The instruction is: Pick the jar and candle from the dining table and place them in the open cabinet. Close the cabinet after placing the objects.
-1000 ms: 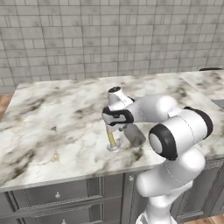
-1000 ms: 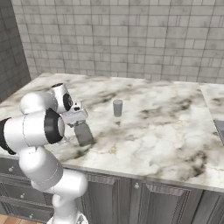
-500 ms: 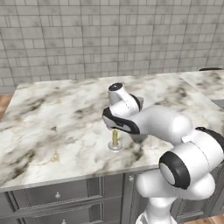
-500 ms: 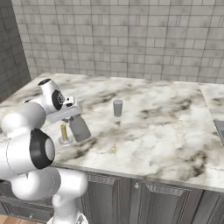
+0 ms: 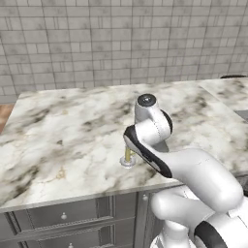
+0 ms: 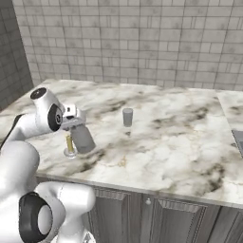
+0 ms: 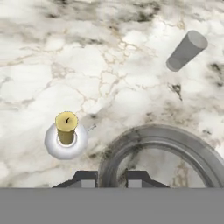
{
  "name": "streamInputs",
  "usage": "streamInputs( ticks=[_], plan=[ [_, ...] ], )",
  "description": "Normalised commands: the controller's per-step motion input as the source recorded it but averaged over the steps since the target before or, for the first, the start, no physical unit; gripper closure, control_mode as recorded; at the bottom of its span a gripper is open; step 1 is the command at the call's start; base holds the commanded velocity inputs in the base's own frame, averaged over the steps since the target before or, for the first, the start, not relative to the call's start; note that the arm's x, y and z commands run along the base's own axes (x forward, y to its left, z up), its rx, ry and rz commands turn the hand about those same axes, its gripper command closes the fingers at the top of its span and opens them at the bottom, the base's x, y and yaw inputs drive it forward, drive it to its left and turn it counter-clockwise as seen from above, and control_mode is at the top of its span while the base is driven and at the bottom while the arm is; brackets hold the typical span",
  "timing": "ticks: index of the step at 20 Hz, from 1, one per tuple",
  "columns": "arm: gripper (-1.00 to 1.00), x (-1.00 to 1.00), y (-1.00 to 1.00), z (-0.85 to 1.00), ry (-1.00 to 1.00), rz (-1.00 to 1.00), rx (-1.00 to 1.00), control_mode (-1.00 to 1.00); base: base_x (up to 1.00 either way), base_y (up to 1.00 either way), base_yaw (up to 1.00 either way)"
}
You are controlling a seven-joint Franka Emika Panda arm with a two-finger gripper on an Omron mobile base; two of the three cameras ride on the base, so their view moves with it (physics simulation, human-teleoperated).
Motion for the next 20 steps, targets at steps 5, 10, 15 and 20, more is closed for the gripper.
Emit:
streamInputs(
  ticks=[5, 10, 15, 20],
  plan=[
    [1.0, -0.54, -0.17, 0.26, -0.17, 0.0, 0.29, -1.0, 0.0, 0.0, 0.0],
    [1.0, -0.49, -0.07, 0.08, -0.1, 0.0, 0.11, -1.0, 0.0, 0.0, 0.0],
    [1.0, -0.46, 0.0, 0.24, -0.14, 0.02, -0.05, -1.0, 0.0, 0.0, 0.0],
    [1.0, -0.32, 0.0, 0.23, -0.13, 0.02, -0.05, -1.0, 0.0, 0.0, 0.0]
  ],
)
